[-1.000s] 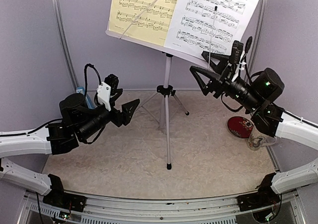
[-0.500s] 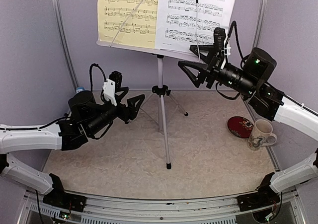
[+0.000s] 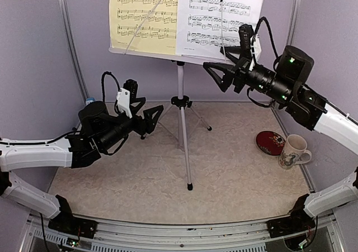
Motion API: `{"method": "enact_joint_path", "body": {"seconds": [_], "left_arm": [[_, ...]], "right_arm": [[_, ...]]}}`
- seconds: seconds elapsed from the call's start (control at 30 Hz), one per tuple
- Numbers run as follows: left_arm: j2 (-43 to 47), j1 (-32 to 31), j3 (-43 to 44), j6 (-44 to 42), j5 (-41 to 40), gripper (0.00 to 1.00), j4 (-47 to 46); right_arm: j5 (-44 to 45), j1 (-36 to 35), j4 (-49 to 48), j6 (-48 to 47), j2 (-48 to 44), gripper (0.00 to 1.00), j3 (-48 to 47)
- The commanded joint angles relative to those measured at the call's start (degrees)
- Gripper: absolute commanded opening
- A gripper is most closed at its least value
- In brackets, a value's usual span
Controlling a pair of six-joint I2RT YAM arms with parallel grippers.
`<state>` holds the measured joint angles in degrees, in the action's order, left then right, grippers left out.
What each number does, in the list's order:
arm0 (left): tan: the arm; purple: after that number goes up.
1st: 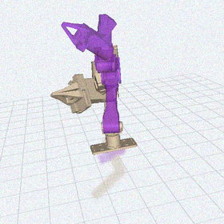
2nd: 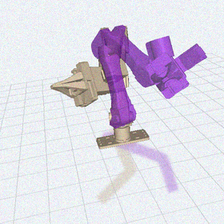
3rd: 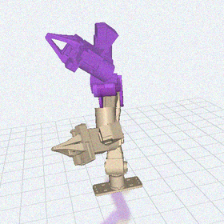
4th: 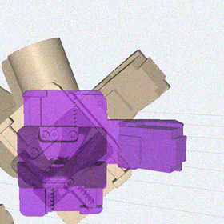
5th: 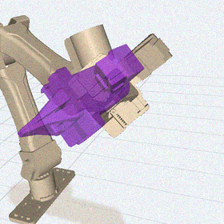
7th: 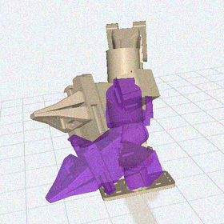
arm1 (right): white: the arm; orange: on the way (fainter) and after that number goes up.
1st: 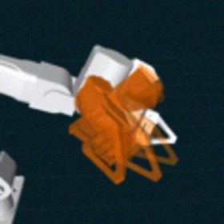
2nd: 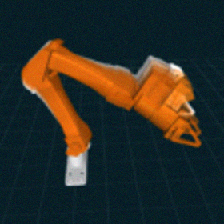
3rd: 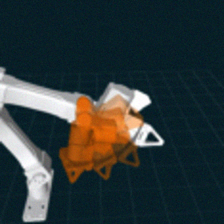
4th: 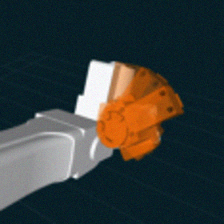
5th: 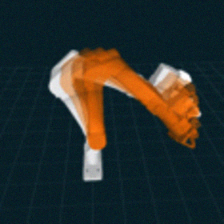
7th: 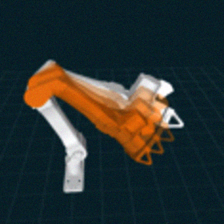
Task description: Set up the instrument practice props
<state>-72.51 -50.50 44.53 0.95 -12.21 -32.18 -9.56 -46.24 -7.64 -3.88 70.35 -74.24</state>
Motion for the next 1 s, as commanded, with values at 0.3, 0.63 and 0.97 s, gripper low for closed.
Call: {"method": "enact_joint_path", "body": {"seconds": [0.3, 0.63, 0.97], "left_arm": [[-1.6, 1.6, 1.9, 0.9, 1.4, 0.77, -1.9], [-2.7, 2.6, 2.0, 1.7, 3.3, 0.74, -2.2], [-3.1, 2.7, 2.2, 1.1, 3.9, 0.74, -2.4]], "right_arm": [[-0.5, -0.4, -0.2, -3.1, -8.1, 0.89, -1.1], [17.4, 1.2, 1.4, 0.3, -15.3, 0.56, 3.2], [3.3, 15.3, 6.3, 10.5, -13.4, 0.43, 2.4]]}}
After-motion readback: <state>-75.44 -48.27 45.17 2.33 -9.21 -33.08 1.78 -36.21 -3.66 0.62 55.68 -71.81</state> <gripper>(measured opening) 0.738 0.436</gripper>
